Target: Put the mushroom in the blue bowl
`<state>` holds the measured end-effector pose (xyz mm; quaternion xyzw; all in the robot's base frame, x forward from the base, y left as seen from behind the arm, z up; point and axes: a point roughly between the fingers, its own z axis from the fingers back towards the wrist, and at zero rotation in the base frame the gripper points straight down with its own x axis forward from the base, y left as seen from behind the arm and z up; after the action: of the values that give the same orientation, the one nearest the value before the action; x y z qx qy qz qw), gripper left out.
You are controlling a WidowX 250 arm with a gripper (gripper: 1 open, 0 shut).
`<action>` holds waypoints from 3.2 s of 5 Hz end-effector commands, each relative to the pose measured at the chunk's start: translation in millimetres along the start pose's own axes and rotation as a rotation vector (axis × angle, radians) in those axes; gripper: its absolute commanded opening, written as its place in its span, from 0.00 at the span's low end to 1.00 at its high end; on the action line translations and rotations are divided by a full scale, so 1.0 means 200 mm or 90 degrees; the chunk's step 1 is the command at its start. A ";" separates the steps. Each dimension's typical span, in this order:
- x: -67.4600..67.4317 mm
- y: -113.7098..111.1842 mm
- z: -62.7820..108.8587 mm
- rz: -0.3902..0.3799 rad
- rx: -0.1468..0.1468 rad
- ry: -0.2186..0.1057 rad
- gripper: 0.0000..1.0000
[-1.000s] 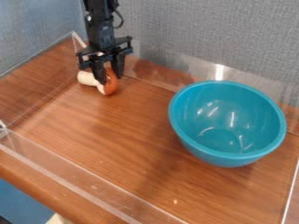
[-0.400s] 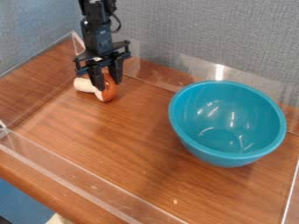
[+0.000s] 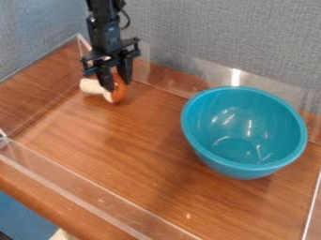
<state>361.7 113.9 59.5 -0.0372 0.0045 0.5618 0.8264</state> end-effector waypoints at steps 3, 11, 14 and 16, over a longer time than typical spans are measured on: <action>-0.07 -0.09 0.16 0.034 -0.050 -0.035 0.00; 0.07 -0.06 0.22 0.129 -0.054 -0.049 0.00; 0.13 -0.14 0.15 0.172 -0.056 -0.053 0.00; 0.11 -0.12 0.23 0.215 -0.061 -0.065 0.00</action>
<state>383.0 126.2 62.4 -0.0236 -0.0069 0.6950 0.7186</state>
